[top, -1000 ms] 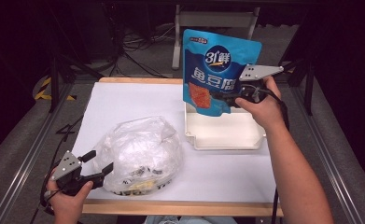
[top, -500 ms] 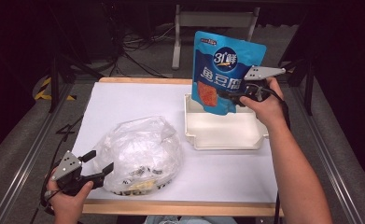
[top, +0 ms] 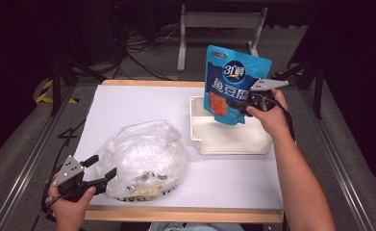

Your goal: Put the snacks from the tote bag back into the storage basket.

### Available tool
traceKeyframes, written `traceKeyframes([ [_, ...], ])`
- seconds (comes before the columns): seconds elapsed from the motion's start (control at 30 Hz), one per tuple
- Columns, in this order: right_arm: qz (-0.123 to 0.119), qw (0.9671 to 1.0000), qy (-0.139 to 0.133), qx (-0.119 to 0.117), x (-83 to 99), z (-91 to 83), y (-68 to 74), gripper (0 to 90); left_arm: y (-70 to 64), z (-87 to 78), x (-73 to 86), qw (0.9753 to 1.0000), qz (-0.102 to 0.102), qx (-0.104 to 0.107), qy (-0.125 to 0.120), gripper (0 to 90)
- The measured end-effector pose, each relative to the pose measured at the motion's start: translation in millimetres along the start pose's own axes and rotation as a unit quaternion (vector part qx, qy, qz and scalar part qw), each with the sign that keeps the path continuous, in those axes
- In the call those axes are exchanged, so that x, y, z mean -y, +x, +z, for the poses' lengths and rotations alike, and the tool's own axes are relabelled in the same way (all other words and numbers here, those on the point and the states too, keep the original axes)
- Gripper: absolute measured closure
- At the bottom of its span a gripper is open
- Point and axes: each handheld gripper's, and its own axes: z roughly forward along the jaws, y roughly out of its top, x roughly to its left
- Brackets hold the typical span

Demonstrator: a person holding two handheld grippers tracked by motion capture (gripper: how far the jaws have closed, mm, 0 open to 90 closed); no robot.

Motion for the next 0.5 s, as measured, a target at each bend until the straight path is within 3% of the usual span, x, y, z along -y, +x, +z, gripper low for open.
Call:
traceKeyframes([
  [0.5,-0.004,0.9998,0.018,-0.011,22.1,16.5,5.4,53.7,-0.3,-0.3,-0.1,1.0000,0.000,-0.002,0.000,20.6],
])
